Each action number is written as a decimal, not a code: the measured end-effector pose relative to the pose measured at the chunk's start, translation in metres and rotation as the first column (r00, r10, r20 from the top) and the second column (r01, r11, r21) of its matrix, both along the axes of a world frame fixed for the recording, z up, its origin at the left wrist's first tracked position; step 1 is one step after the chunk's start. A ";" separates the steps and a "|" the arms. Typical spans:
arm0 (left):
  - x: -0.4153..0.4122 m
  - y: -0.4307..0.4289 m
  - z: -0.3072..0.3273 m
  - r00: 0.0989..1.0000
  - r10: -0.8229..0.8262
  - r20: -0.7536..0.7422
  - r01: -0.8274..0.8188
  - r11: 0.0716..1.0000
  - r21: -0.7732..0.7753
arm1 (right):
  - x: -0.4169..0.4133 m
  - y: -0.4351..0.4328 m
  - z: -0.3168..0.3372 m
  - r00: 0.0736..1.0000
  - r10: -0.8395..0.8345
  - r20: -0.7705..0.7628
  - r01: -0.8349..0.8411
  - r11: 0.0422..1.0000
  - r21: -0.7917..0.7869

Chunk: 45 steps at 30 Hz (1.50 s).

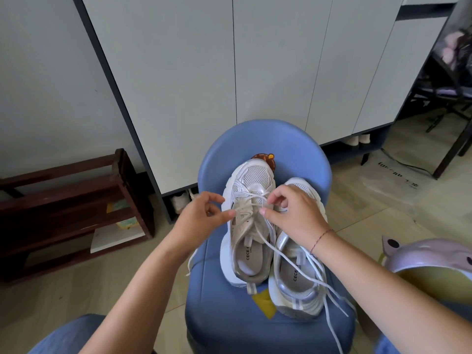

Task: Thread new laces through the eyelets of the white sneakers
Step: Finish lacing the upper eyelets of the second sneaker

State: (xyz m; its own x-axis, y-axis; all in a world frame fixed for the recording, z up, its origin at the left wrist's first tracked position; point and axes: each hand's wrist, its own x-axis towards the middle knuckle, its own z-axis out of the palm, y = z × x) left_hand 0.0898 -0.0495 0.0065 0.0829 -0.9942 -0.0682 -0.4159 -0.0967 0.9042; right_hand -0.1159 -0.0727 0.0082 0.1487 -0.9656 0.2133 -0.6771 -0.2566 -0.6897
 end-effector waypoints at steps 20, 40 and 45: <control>0.017 0.019 0.033 0.920 -0.372 -0.123 0.384 0.919 0.091 | 0.016 0.008 0.029 0.451 -0.370 0.812 -0.213 0.839 0.501; -0.004 0.016 0.024 0.921 -0.271 -0.280 0.304 0.949 0.083 | 0.005 -0.003 0.032 0.519 -0.316 0.794 -0.105 0.899 0.426; -0.013 0.015 0.019 0.895 -0.266 -0.359 0.319 0.943 0.094 | 0.011 0.002 0.022 0.529 -0.295 0.796 -0.288 0.819 0.495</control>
